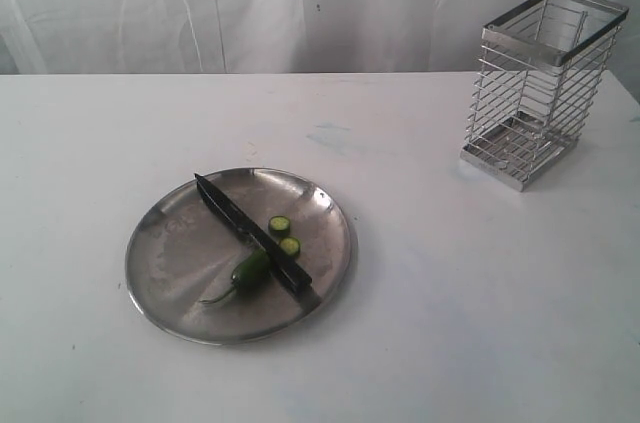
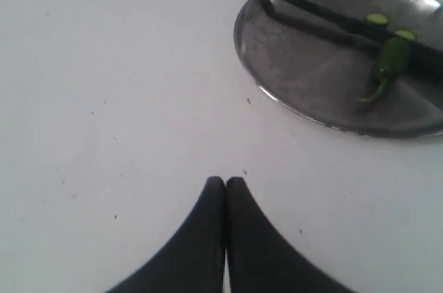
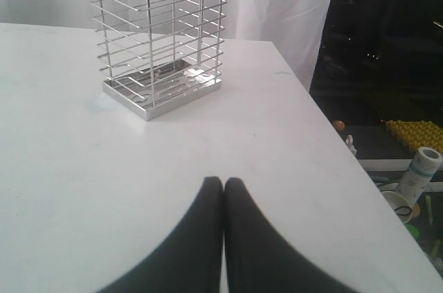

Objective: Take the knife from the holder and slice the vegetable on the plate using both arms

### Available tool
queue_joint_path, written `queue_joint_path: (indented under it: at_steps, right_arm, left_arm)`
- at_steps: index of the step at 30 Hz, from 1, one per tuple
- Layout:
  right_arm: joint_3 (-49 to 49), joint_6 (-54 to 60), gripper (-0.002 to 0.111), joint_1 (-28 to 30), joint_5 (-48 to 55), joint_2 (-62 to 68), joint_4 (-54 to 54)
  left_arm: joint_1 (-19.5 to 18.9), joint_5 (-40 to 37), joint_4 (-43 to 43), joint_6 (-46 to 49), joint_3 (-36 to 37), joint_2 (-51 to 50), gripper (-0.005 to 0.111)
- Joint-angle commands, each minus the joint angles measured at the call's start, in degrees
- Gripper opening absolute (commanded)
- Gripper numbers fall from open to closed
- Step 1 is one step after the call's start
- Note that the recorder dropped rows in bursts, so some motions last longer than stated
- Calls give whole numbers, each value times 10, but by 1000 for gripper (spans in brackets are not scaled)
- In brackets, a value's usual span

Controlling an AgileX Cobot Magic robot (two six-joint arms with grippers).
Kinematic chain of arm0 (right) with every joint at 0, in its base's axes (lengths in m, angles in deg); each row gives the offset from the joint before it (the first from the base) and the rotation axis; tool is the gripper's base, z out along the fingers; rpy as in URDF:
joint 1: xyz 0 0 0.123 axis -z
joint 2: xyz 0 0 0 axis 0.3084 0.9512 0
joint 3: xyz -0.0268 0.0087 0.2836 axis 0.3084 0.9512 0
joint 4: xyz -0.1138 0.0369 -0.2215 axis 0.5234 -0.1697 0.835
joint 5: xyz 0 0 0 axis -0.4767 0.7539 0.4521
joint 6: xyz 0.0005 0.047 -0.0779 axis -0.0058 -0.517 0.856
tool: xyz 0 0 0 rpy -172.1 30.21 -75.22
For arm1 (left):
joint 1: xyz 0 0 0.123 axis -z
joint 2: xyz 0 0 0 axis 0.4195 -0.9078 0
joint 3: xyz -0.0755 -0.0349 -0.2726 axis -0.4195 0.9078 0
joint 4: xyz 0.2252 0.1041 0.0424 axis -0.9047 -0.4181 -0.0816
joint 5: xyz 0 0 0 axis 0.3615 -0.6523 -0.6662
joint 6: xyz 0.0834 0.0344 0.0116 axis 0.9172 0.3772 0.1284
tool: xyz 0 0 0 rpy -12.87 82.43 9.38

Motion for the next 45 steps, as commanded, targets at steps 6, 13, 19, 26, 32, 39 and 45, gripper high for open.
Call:
queue_joint_path:
  at_steps: [6,13,19,26,32,39,45]
  right_arm:
    - [2,7,0,1,-2,-1,-2]
    - [2,7,0,1,-2,-1,-2]
    - [2,7,0,1,-2,-1,-2]
    - [2,7,0,1,-2,-1,-2]
    - [2,7,0,1,-2,-1,-2]
    - [2,7,0,1,-2,-1,-2]
    - [2,7,0,1,-2,-1,-2]
  left_arm:
    - [-80,86,54,84,14,2,0]
    - [-134,37,214,187,49,76,0]
    - [-149,48,228,271,49,76,0]
    - [-149,47,223,271,49,76,0]
    - [-149,47,223,271,49,76,0]
    - [-149,47,223,271,49,76,0]
    - [-149,47,223,271,49,76,0]
